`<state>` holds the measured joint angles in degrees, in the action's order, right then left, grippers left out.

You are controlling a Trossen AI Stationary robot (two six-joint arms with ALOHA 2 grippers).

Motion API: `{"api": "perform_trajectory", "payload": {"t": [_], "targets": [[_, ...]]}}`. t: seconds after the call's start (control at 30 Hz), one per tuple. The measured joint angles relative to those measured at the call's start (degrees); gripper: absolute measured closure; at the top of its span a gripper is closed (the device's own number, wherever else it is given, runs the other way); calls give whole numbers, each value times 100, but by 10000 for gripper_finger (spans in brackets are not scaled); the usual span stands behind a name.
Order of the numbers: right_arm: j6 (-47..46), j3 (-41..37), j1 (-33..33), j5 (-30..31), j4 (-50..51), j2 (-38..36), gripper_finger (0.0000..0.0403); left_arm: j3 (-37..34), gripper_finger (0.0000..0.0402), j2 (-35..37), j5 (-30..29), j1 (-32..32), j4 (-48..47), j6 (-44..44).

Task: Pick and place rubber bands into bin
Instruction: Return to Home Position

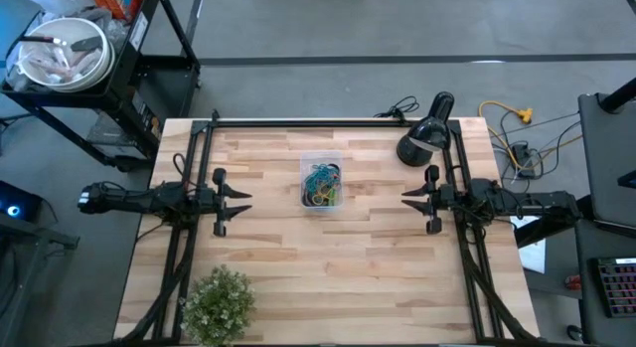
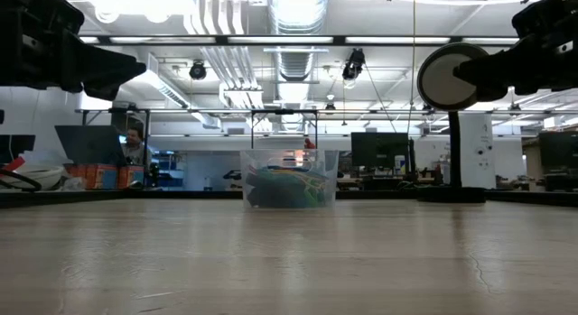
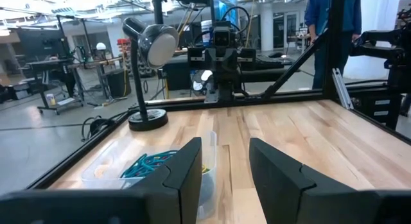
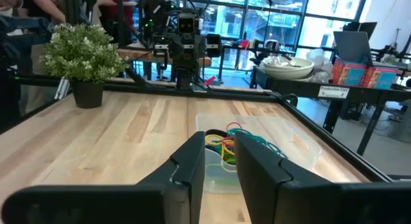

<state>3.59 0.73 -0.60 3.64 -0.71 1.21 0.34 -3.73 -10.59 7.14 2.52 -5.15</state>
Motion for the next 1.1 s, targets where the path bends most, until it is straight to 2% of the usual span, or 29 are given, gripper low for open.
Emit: {"api": "perform_trajectory", "payload": {"t": [1.1], "targets": [[-10,0,0,0,4,0,333,0,287,0,2,0,2,0]]}}
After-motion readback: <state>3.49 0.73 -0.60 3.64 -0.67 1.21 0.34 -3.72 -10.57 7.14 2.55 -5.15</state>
